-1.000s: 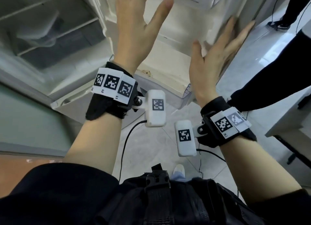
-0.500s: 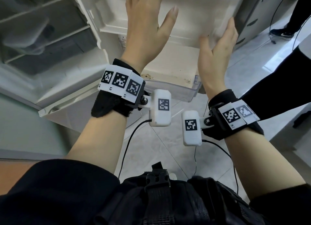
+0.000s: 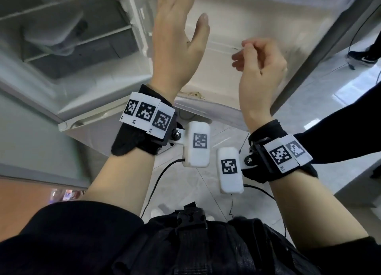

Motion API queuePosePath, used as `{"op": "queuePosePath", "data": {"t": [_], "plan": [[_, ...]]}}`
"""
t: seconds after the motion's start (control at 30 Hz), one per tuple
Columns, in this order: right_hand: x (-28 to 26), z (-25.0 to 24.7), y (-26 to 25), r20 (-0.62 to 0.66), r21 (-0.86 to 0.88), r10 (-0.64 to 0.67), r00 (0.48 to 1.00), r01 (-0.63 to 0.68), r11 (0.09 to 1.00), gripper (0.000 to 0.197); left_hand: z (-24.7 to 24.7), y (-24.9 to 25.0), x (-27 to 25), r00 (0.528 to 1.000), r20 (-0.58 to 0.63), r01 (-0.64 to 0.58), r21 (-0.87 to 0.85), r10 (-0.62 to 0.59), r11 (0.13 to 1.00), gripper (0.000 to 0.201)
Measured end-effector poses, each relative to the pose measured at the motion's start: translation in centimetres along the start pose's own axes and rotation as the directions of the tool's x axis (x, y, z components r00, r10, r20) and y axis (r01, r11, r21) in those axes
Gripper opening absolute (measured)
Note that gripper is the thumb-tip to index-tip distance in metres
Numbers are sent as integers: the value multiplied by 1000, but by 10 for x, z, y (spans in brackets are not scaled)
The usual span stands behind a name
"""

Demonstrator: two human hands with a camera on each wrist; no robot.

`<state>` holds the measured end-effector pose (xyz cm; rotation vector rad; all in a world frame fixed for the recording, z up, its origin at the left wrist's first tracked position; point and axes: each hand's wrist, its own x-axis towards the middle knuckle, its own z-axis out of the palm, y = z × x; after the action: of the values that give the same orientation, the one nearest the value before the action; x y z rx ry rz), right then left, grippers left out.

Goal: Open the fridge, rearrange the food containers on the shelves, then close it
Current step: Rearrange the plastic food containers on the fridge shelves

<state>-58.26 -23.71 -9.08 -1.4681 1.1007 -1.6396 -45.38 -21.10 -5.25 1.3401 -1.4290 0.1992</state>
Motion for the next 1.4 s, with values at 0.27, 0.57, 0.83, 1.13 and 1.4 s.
{"op": "queuePosePath", "data": {"t": [0.27,0.57,0.83,1.13,1.4], "plan": [[-35,109,-15,171,63,3,985,-13,998,16,-84,-76,-1,996,59,72,-35,-70,997,20],[-75,260,-27,435,37,79,897,-105,994,15,-200,-187,1,978,51,202,22,-203,979,21],[-74,360,-10,671,-67,125,731,-108,992,14,-246,-279,5,894,22,442,117,-447,889,18],[-1,439,24,658,-118,158,736,-106,987,19,-231,-355,70,812,13,570,196,-583,798,20],[96,493,41,380,-138,225,897,-185,973,28,-212,-396,137,813,13,571,183,-583,800,24]]}}
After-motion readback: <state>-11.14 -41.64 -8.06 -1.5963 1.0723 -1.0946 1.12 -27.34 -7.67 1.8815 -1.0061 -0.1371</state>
